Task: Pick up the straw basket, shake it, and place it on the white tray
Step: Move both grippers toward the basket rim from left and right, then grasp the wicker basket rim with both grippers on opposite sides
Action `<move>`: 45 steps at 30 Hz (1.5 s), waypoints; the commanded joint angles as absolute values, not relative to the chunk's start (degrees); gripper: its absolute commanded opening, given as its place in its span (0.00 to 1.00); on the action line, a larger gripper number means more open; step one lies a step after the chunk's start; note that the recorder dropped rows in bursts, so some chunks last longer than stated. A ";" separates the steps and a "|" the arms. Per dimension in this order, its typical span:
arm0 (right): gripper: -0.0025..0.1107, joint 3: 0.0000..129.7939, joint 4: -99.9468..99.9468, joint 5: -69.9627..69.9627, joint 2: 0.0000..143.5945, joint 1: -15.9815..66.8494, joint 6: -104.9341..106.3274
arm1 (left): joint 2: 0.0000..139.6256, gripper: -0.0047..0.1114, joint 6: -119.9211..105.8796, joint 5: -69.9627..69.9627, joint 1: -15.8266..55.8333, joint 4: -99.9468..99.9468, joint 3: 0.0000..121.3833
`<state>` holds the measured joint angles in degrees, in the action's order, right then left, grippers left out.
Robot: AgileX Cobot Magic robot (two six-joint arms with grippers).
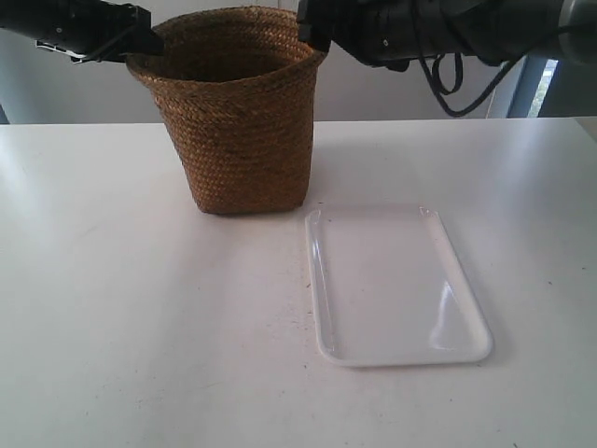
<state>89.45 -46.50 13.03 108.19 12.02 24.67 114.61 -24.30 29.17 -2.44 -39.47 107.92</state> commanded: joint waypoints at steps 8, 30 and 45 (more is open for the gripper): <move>0.69 92.87 -51.17 7.85 112.89 12.96 24.59 | 114.62 0.61 -24.21 27.58 -2.04 -40.21 108.00; 0.69 99.52 -52.03 7.34 119.68 13.08 24.59 | 117.67 0.61 -24.21 27.45 -1.95 -40.35 108.00; 0.12 99.52 -51.91 9.13 119.82 13.08 24.82 | 119.40 0.22 -23.98 29.88 -1.95 -40.68 108.00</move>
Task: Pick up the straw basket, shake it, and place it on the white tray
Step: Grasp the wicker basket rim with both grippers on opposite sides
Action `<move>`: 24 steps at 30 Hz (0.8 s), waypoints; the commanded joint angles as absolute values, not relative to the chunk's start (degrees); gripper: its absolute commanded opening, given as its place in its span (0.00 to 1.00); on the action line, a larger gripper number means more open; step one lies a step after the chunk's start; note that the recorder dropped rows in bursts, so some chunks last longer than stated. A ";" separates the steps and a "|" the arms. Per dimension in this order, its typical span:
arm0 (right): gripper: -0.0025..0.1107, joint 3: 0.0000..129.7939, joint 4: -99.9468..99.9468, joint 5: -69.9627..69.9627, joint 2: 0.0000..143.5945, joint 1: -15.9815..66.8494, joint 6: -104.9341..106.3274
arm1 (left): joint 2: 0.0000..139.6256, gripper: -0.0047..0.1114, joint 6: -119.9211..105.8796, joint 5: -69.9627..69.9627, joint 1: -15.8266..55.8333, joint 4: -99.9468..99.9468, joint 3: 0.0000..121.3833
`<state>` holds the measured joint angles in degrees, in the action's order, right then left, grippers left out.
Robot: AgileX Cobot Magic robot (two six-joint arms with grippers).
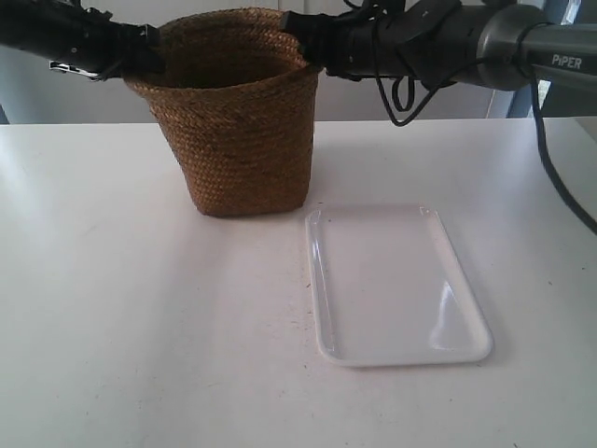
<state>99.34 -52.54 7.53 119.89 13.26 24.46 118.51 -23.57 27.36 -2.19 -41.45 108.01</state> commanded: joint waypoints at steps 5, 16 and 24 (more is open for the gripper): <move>0.02 99.52 -51.37 13.43 119.71 13.08 27.54 | 119.40 0.04 -23.98 33.25 -1.95 -40.68 108.00; 0.02 99.52 -34.75 16.96 112.79 14.31 28.26 | 114.47 0.04 -29.15 32.09 0.80 -38.93 104.76; 0.02 99.14 -32.71 25.68 108.13 14.87 28.28 | 104.94 0.04 -30.41 25.23 5.29 -38.41 97.77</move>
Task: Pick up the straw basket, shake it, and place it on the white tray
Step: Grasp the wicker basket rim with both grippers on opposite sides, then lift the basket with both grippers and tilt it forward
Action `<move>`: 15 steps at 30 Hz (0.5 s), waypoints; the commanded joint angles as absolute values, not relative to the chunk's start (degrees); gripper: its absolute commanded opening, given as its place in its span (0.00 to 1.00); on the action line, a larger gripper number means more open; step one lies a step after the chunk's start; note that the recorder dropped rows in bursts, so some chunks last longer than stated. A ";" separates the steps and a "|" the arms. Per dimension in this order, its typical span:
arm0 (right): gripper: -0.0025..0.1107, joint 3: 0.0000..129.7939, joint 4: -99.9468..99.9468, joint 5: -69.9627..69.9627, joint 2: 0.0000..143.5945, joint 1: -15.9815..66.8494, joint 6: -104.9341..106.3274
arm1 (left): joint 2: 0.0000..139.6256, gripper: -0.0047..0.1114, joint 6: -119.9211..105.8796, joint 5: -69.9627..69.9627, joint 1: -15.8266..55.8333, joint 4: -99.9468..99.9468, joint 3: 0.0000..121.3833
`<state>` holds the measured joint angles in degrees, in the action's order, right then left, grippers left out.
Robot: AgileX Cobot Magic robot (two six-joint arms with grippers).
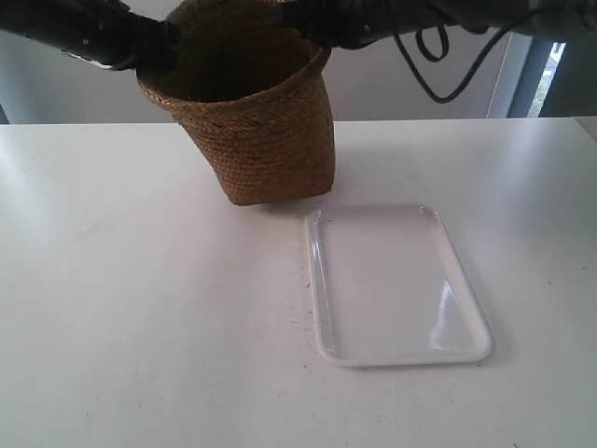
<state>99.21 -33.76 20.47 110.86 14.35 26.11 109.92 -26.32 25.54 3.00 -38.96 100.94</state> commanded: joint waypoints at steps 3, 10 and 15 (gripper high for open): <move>0.02 96.96 -31.04 26.75 106.91 14.87 28.28 | 101.82 0.04 -30.52 24.50 5.41 -38.51 93.95; 0.02 83.32 -30.57 20.73 98.72 14.87 28.28 | 93.84 0.04 -30.83 19.14 5.41 -38.75 81.21; 0.02 70.29 -30.57 15.03 87.49 14.87 28.28 | 84.72 0.04 -32.80 14.53 5.41 -42.00 71.37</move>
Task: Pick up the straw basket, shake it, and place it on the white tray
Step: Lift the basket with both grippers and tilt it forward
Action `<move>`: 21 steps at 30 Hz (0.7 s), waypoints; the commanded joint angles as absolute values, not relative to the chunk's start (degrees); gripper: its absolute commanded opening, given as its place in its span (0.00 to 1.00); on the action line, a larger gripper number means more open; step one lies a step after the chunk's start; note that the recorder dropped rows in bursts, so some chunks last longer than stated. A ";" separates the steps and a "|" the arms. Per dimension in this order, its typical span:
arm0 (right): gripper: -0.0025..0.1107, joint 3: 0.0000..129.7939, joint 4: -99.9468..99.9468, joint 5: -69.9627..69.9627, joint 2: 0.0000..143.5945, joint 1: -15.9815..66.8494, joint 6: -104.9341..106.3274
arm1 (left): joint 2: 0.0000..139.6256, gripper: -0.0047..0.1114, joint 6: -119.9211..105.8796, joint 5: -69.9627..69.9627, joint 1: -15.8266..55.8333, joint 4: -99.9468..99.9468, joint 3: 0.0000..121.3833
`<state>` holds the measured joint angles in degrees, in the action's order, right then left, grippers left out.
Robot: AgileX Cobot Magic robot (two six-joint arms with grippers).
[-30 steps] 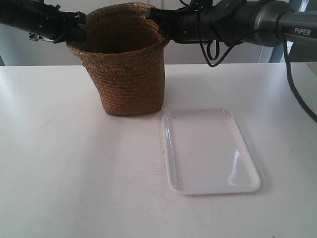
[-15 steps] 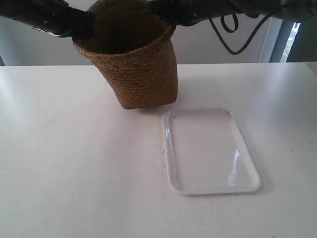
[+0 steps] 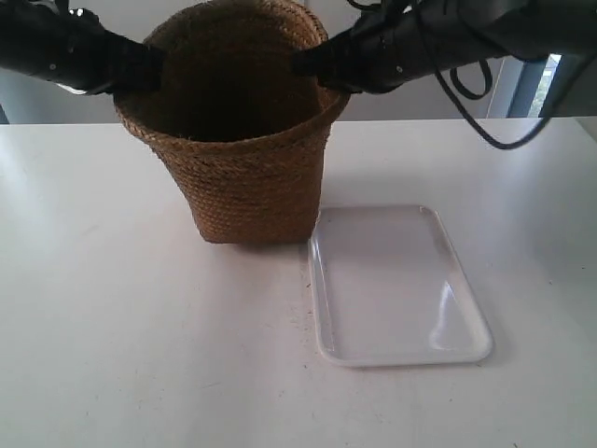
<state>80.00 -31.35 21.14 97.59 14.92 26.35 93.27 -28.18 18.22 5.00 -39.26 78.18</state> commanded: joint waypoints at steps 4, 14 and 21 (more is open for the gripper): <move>0.02 61.45 -30.57 8.79 77.74 14.87 28.28 | 73.88 0.04 -33.31 13.09 6.47 -42.38 65.32; 0.02 49.21 -31.41 9.29 69.51 25.83 28.28 | 62.90 0.04 -34.80 0.00 22.66 -42.38 50.42; 0.02 42.02 -31.27 5.74 63.39 26.22 28.28 | 58.64 0.04 -34.80 -4.91 29.22 -42.38 43.29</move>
